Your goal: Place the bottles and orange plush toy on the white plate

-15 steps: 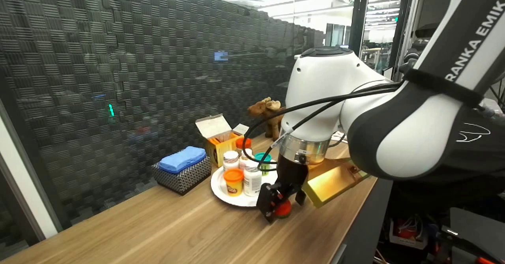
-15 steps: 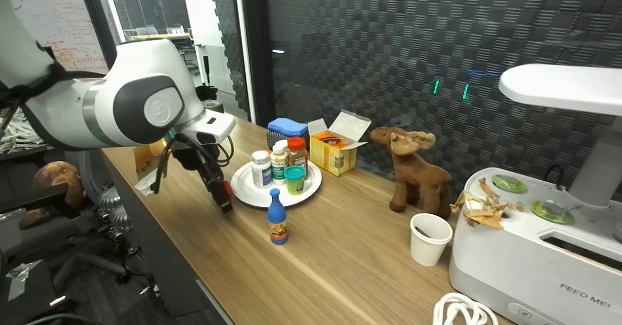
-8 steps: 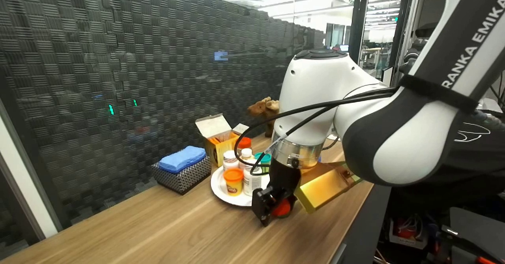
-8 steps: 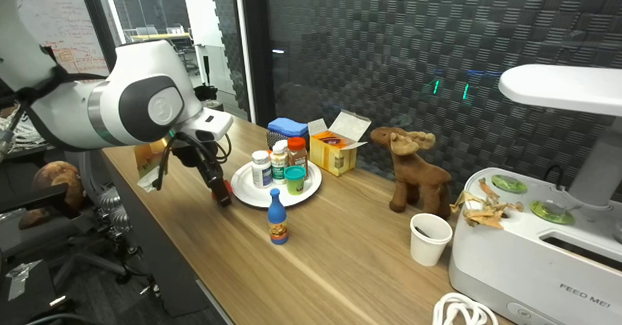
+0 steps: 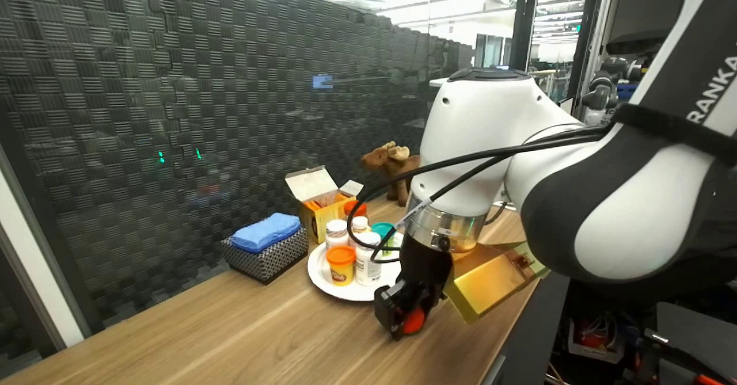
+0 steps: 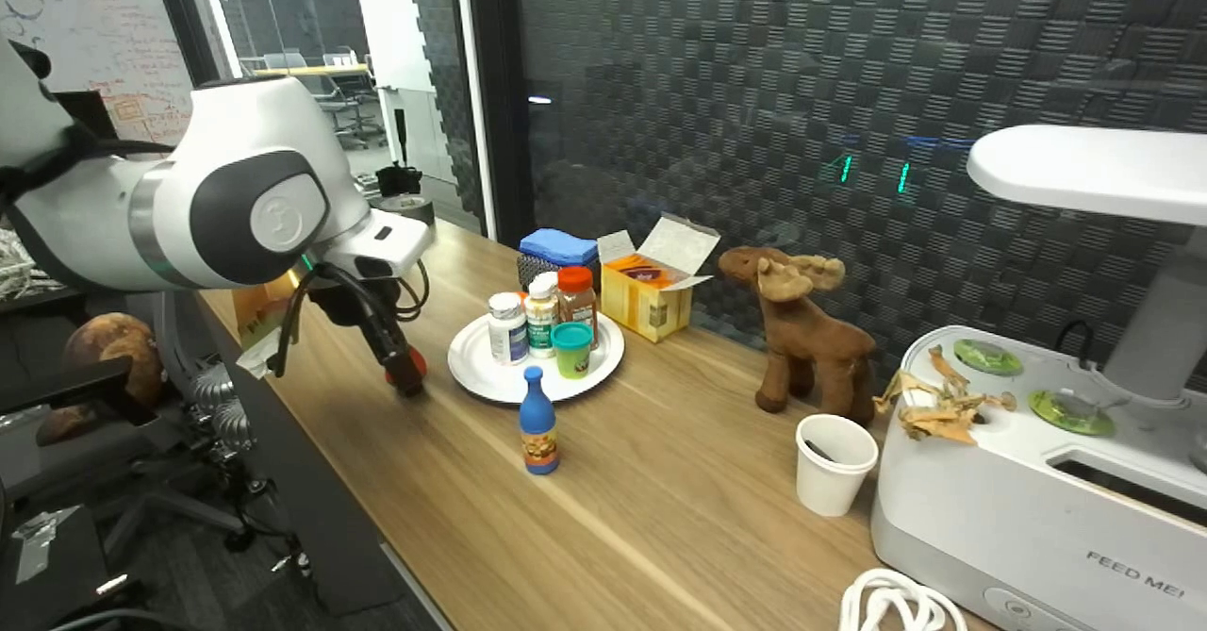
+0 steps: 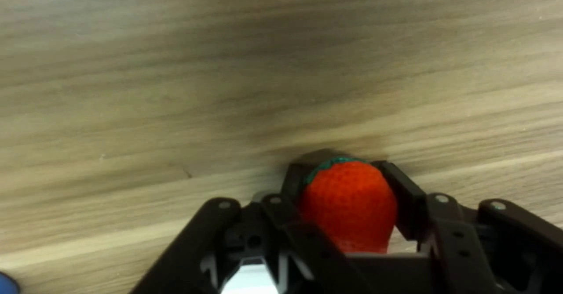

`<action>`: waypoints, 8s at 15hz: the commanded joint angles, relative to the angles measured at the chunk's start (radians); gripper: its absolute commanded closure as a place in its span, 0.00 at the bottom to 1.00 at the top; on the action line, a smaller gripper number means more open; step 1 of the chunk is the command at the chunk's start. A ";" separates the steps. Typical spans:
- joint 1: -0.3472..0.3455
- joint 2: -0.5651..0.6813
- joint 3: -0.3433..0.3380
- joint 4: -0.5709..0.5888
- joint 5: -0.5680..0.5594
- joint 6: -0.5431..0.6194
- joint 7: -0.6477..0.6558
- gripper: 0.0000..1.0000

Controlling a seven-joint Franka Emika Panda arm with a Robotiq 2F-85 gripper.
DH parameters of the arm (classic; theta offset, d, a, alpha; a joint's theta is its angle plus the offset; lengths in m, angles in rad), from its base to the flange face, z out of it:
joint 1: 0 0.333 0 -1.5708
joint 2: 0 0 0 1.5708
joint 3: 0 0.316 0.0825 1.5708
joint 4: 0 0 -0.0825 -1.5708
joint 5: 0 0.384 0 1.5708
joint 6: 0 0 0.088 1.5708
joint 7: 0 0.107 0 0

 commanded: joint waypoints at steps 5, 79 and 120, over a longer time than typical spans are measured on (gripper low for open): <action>-0.102 -0.096 0.097 -0.064 0.307 0.021 -0.115 0.77; -0.179 -0.127 -0.157 0.161 0.171 -0.397 -0.154 0.42; -0.059 0.021 -0.087 0.357 0.204 -0.368 -0.133 0.86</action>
